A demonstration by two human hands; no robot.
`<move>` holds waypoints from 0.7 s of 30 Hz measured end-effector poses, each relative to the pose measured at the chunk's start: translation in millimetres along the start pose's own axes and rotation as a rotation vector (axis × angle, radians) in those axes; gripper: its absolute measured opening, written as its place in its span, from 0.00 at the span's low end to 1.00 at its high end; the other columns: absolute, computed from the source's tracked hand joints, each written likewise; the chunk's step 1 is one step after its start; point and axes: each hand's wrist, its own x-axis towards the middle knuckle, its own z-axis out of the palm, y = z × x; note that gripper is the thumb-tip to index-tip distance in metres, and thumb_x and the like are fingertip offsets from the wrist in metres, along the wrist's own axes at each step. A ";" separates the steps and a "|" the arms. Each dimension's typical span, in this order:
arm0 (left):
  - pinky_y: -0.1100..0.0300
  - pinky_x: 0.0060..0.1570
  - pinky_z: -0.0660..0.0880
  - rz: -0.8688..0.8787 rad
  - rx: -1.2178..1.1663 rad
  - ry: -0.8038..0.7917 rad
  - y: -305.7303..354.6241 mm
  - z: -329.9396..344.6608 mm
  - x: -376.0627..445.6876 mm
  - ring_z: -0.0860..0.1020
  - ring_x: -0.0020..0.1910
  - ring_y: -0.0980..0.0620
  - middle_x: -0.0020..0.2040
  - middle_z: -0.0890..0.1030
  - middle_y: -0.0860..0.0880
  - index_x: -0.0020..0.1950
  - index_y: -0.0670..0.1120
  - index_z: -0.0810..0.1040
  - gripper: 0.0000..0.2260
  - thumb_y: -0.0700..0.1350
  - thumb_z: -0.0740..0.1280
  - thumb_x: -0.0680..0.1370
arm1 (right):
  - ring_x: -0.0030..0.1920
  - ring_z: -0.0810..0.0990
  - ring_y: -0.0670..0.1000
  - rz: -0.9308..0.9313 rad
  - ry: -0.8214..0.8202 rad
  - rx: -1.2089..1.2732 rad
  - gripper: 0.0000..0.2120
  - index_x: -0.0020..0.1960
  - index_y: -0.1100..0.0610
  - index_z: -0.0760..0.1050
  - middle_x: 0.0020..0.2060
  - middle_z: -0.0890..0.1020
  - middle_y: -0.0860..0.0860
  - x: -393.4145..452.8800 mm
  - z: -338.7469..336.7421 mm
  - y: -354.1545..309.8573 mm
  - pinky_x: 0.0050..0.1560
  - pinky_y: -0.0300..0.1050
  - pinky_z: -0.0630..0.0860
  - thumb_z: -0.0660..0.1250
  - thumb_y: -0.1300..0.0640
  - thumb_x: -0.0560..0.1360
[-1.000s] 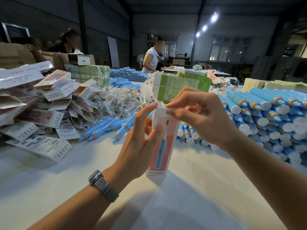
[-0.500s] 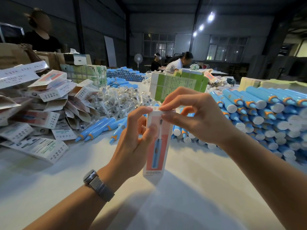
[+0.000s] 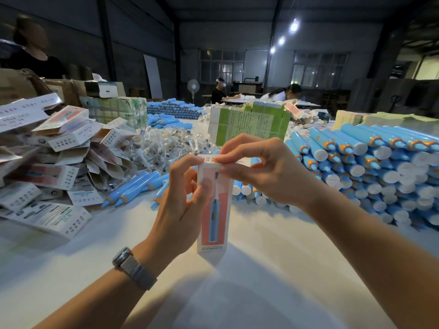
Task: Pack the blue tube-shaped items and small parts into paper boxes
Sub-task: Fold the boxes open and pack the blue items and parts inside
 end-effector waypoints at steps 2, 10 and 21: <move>0.35 0.42 0.75 -0.016 -0.013 0.019 0.1 0.8 0.2 0.78 0.44 0.35 0.49 0.78 0.40 0.61 0.65 0.63 0.10 0.52 0.58 0.82 | 0.47 0.78 0.47 0.016 0.020 0.012 0.12 0.57 0.57 0.80 0.48 0.80 0.52 -1.0 2.5 4.8 0.43 0.29 0.72 0.71 0.62 0.73; 0.34 0.43 0.76 -0.061 0.015 0.080 -6.2 -1.8 -3.3 0.79 0.44 0.38 0.47 0.79 0.46 0.61 0.71 0.64 0.12 0.56 0.59 0.81 | 0.45 0.78 0.46 0.000 0.134 -0.174 0.09 0.53 0.50 0.82 0.48 0.79 0.47 0.9 12.0 8.4 0.43 0.30 0.70 0.71 0.61 0.76; 0.40 0.45 0.81 -0.065 0.030 0.042 -10.7 -1.7 -7.1 0.82 0.53 0.45 0.56 0.81 0.55 0.68 0.72 0.69 0.20 0.50 0.55 0.82 | 0.48 0.75 0.43 0.102 0.303 -0.430 0.25 0.58 0.48 0.71 0.53 0.73 0.46 -5.5 44.4 12.1 0.47 0.41 0.76 0.76 0.43 0.67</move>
